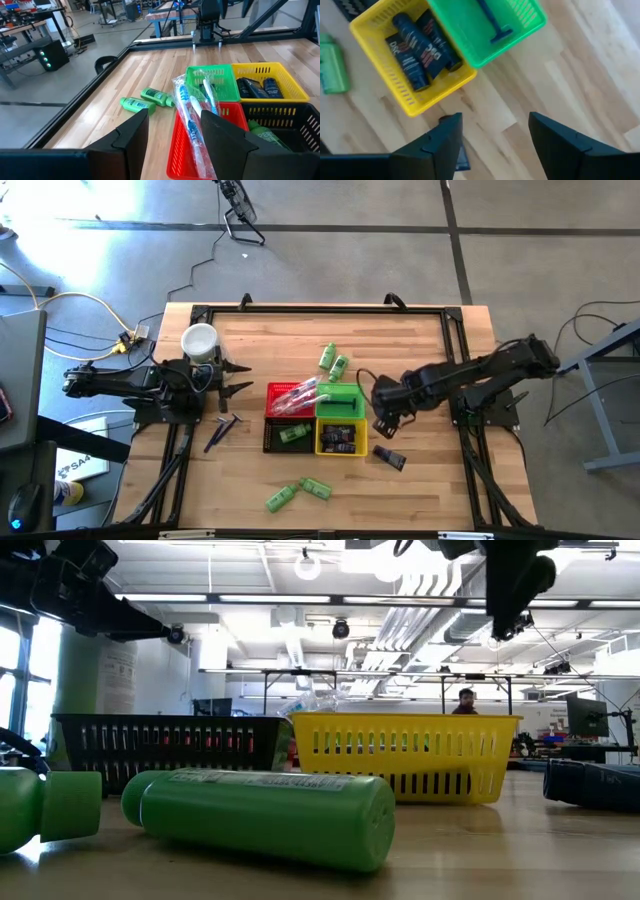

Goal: Pick & Place Travel size toiletries
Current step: Put the dark blue shaving cream into the yellow bin

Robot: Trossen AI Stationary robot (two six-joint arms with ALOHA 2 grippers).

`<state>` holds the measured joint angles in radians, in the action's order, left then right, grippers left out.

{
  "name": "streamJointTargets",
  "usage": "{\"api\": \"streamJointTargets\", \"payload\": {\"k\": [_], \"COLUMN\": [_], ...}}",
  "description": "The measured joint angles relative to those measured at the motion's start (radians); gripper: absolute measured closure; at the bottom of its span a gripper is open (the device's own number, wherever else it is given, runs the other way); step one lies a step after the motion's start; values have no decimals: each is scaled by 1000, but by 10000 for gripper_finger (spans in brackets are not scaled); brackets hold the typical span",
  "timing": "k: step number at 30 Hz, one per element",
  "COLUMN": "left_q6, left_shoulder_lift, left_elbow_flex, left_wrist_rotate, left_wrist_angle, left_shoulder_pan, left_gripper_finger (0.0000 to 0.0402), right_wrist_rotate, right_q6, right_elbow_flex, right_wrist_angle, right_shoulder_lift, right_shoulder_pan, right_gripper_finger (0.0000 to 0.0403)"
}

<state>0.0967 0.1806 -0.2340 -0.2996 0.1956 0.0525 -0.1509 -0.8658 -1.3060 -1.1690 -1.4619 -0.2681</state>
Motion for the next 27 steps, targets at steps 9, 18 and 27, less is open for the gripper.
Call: {"api": "streamJointTargets", "payload": {"k": [9,18,27], "left_q6": [1,3,3], "left_shoulder_lift": [0,0,0], "left_elbow_flex": [0,0,0], "left_wrist_rotate": [0,0,0], "left_wrist_angle": [3,4,1], "left_shoulder_pan": [0,0,0], "left_gripper_finger": [226,226,226], "right_wrist_rotate": [-90,-111,-109], "right_q6": [-74,-137,-186], "right_elbow_flex": [75,224,365], "right_wrist_angle": [90,318,478], "right_shoulder_lift": [-4,-4,-4], "right_shoulder_pan": [-137,-255,-305], "right_gripper_finger": [180,180,180]}}
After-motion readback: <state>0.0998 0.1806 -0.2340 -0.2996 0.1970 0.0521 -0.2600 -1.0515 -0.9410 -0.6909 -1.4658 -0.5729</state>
